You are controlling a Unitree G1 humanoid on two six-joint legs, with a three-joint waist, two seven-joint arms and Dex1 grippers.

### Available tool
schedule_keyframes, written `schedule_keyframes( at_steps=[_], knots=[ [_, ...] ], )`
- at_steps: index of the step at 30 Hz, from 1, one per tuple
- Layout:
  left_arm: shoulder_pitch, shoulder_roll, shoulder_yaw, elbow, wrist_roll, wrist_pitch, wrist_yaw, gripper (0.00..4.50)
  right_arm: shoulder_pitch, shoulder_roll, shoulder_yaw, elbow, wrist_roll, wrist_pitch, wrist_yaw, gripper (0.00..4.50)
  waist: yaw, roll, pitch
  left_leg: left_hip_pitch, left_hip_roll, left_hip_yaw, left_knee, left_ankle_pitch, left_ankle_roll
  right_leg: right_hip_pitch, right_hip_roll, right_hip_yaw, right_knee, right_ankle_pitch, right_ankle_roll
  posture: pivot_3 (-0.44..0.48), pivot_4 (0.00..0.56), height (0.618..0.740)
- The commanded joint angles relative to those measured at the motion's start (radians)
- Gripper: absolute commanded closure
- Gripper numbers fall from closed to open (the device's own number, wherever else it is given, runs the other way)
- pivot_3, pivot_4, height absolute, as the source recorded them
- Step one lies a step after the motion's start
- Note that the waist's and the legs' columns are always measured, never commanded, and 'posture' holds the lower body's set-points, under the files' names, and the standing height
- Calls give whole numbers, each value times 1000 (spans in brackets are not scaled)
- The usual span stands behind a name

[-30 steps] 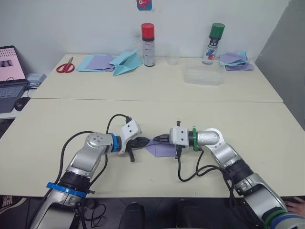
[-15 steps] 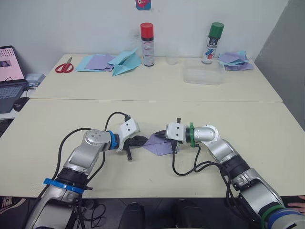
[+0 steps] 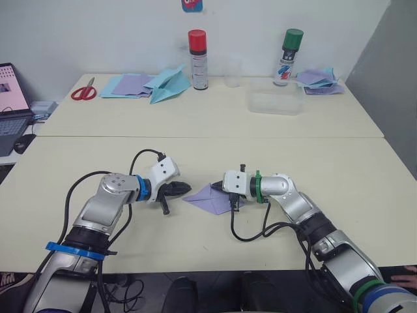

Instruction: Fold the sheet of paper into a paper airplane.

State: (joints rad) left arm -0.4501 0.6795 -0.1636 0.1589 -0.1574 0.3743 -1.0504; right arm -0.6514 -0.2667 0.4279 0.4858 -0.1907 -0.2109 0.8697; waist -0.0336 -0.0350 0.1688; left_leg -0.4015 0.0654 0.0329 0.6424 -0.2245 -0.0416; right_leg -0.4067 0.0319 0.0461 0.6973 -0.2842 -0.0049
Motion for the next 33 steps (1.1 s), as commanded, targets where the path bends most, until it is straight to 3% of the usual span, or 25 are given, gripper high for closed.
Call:
schedule_keyframes(
  at_steps=[1,7,13,16,20,25,29,33],
  knots=[
    [8,-2,18,-129,-36,38,-3,4500,-27,10,4,0,-8,-14,-1,4462,0,0,0,0,0,0,0,0,0,0,0,0,0,0,0,0,150,740],
    [76,-30,-18,-254,-39,99,23,4500,-29,12,3,7,-18,-17,-2,4462,-1,0,0,0,0,0,-1,0,0,0,0,1,-1,0,0,0,150,740],
    [132,-14,-80,-198,43,78,56,4500,-31,10,-1,6,-22,-20,1,4462,1,0,0,0,0,-1,-1,0,0,0,0,0,-1,0,-1,0,150,740],
    [125,-44,-83,-88,73,57,103,4500,-30,10,-4,-3,-13,-16,9,4462,1,0,0,2,-1,0,-1,0,0,1,0,0,-1,0,0,0,150,740],
    [143,-62,-77,-77,25,100,73,4500,-19,10,-11,-27,8,0,29,4462,2,1,-1,3,-1,0,1,0,0,3,-1,0,0,1,0,0,150,740],
    [190,-42,-95,-96,21,126,47,4500,-16,4,-84,-83,68,103,11,2897,1,2,-1,4,-1,0,1,0,1,3,-1,1,0,3,-1,0,150,740],
    [212,-44,-90,-106,15,130,68,4500,38,-14,-174,-262,146,215,-30,1460,1,2,-2,3,0,0,0,0,1,3,-1,1,0,1,-2,0,150,740],
    [220,-55,-82,-110,17,122,93,4500,139,-12,-171,-454,200,309,-21,1460,1,4,-8,4,0,-1,-3,0,1,3,-1,1,-1,-1,-2,0,150,740]
  ],
)
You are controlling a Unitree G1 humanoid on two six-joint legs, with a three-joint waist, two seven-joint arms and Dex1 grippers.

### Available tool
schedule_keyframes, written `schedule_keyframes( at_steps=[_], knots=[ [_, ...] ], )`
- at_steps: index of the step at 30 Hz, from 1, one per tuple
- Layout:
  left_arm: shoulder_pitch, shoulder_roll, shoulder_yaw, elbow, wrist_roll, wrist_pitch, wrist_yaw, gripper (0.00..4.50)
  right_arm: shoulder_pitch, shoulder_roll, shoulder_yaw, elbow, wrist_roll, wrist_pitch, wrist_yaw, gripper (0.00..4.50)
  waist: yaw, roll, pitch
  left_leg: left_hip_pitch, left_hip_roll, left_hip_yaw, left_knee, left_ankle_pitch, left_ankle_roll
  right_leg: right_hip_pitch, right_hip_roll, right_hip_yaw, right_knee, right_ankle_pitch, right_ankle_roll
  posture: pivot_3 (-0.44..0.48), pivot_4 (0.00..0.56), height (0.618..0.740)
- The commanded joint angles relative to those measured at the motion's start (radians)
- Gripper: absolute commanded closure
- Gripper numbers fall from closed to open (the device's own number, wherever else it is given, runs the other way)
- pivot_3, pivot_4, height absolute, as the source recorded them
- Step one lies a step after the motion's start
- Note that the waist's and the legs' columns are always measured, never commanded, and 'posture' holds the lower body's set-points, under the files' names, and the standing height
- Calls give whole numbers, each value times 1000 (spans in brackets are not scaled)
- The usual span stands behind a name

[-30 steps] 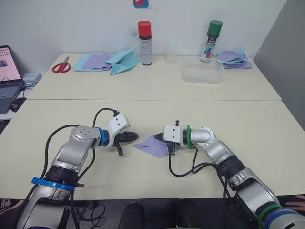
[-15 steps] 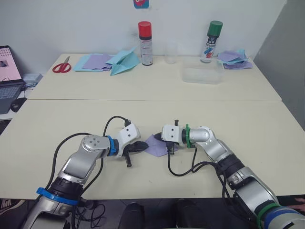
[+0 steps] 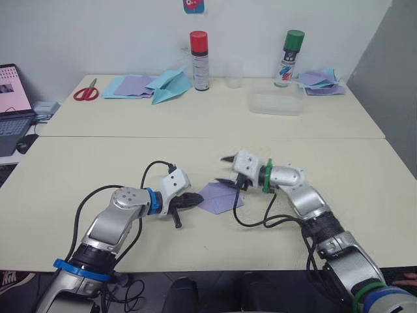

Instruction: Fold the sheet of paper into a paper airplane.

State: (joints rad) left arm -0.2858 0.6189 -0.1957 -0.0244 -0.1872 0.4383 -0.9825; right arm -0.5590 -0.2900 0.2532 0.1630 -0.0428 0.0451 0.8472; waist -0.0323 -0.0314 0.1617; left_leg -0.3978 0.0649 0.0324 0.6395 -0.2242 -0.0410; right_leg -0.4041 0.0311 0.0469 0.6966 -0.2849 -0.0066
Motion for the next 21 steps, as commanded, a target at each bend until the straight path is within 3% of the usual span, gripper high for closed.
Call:
schedule_keyframes(
  at_steps=[1,3,11,12,16,21],
  knots=[
    [49,-4,-45,86,56,47,46,4500,76,23,13,-162,61,72,-6,1460,0,1,-1,0,0,0,-1,0,0,0,0,0,0,0,0,0,150,740],
    [39,-15,-38,100,63,33,68,4500,114,36,27,-196,68,100,-17,1460,0,3,-3,1,0,0,-2,0,0,0,0,0,0,0,0,0,150,740],
    [31,-32,-50,87,57,37,77,4500,171,112,107,-90,-41,127,-170,4264,0,5,-4,4,-1,-1,-2,0,0,1,0,1,0,0,-3,0,150,740],
    [31,-33,-52,87,58,37,77,4500,171,126,108,-74,-50,140,-197,4424,0,5,-4,4,-1,-1,-2,0,0,1,0,1,0,0,-3,0,150,740],
    [32,-33,-61,83,61,38,78,4500,184,125,134,-48,-101,172,-249,4424,1,5,-5,4,-1,0,-2,0,0,1,-1,2,0,0,-2,0,150,740],
    [40,-25,-65,79,63,31,77,4500,294,80,93,-147,-106,286,-295,4424,2,3,-12,3,-1,-1,-2,0,0,1,-3,1,-1,0,-2,0,150,740]
  ],
)
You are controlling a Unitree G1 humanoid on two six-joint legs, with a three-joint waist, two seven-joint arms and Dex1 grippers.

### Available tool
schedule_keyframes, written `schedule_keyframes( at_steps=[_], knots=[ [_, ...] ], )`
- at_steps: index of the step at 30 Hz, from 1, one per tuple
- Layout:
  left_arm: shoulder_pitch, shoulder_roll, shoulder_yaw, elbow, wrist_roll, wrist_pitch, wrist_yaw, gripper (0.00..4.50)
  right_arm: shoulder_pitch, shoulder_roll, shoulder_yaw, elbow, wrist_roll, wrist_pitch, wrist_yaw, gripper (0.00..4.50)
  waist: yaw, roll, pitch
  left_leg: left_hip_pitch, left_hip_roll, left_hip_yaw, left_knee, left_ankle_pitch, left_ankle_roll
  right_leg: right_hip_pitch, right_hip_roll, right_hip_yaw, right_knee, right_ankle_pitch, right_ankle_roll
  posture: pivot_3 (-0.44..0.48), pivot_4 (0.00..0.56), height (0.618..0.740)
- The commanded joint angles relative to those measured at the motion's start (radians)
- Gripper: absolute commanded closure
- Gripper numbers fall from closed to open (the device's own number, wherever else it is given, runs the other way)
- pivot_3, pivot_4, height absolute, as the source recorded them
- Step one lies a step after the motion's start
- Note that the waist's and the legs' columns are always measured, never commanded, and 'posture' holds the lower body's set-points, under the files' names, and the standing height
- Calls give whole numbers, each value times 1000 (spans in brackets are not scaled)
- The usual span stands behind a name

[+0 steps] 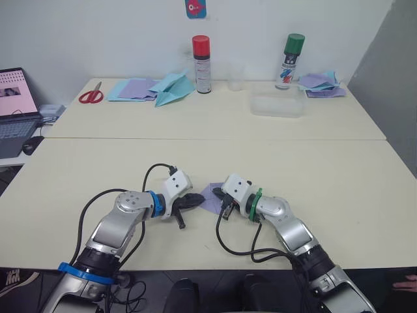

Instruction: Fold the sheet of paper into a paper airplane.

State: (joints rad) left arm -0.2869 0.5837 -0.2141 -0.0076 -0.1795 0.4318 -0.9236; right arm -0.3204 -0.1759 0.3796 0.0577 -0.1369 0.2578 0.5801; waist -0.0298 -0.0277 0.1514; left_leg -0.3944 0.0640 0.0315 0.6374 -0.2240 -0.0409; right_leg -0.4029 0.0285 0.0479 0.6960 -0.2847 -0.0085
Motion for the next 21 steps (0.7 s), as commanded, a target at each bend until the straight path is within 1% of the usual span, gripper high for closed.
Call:
schedule_keyframes(
  at_steps=[1,4,7,9,11,16,18,21],
  knots=[
    [43,13,-46,64,55,35,17,4500,79,-48,-49,-64,-12,98,-40,4424,0,-1,-3,0,0,0,0,0,0,0,0,0,0,0,0,0,150,740],
    [42,17,-46,73,55,30,15,4500,124,-74,-109,-99,-8,150,-87,4424,0,-3,-6,1,0,0,-1,0,0,0,-2,0,-1,-1,-1,0,150,740],
    [36,16,-51,81,56,26,17,4500,147,-86,-166,-116,8,179,-125,4424,-1,-5,-8,6,0,0,-5,0,0,1,-5,0,-5,-3,-5,0,150,740],
    [31,14,-56,86,56,22,17,4500,155,-95,-196,-129,11,182,-145,4424,-1,-5,-8,13,0,0,-9,0,0,9,-6,-1,-12,-3,-5,0,150,740],
    [26,12,-60,92,56,17,16,4500,160,-101,-214,-148,18,166,-157,4424,-1,-5,-8,16,0,-1,-10,0,0,13,-7,-2,-16,-4,-5,0,150,740],
    [17,9,-65,103,56,9,14,4500,156,-81,-214,-214,92,-45,-120,4424,-1,-5,-6,13,-3,3,-10,0,0,14,-12,-1,-19,-5,-4,0,150,740],
    [18,10,-64,102,57,7,12,4500,162,-86,-198,-238,117,-122,-80,4424,-1,-4,-4,11,-3,3,-10,0,0,15,-12,-1,-18,-4,-3,0,150,740],
    [20,15,-62,100,57,4,9,4500,179,-99,-149,-258,147,-143,-7,4424,-1,-3,-4,11,-3,1,-11,0,0,14,-12,-3,-18,-4,-3,0,150,740]
  ],
)
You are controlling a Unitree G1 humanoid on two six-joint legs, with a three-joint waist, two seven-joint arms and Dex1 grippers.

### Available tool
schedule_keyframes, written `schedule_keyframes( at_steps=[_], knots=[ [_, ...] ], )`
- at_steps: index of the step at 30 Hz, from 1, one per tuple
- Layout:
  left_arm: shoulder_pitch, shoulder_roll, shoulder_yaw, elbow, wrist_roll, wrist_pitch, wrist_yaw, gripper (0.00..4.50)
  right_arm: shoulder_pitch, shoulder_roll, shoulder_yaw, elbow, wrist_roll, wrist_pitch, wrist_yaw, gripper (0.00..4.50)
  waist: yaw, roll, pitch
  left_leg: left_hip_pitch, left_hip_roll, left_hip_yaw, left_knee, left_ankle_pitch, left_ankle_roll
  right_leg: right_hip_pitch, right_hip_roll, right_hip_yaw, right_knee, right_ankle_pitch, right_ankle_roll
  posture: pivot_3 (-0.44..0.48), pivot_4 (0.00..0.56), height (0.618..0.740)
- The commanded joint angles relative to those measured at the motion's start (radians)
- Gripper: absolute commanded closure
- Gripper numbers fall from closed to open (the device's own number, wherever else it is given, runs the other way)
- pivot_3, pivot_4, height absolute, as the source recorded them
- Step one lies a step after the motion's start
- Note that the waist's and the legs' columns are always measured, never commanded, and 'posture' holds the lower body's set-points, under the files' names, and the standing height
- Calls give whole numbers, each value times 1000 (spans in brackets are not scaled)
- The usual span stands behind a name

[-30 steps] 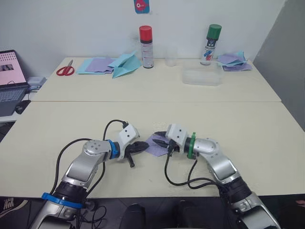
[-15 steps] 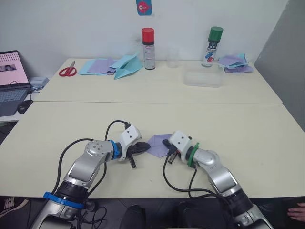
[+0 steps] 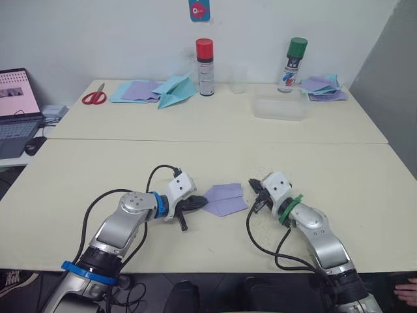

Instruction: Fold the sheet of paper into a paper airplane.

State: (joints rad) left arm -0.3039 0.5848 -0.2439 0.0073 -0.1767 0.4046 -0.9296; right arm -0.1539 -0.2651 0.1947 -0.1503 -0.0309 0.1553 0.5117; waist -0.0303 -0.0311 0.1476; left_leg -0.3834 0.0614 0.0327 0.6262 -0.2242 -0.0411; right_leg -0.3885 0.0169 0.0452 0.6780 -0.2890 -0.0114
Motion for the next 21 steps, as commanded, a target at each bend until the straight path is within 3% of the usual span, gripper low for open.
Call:
schedule_keyframes(
  at_steps=[1,10,14,21],
  knots=[
    [38,16,-31,85,54,30,15,4500,14,-10,52,-52,47,-24,76,4424,0,0,0,0,0,0,0,0,0,0,0,0,0,0,0,0,150,740],
    [48,17,-27,63,54,37,17,4500,-117,78,111,133,23,115,41,4424,-1,0,2,1,1,0,0,0,0,-1,0,0,0,0,0,0,150,740],
    [69,29,-13,33,43,44,14,4500,-126,65,134,169,-17,139,33,4424,0,0,2,0,1,1,-1,0,0,0,0,0,0,-1,0,0,150,740],
    [33,-33,106,-42,-64,30,45,4500,-118,51,158,180,-33,163,45,4424,-2,-2,5,-1,1,1,-4,0,0,-1,0,-1,0,-2,0,0,150,740]
  ],
)
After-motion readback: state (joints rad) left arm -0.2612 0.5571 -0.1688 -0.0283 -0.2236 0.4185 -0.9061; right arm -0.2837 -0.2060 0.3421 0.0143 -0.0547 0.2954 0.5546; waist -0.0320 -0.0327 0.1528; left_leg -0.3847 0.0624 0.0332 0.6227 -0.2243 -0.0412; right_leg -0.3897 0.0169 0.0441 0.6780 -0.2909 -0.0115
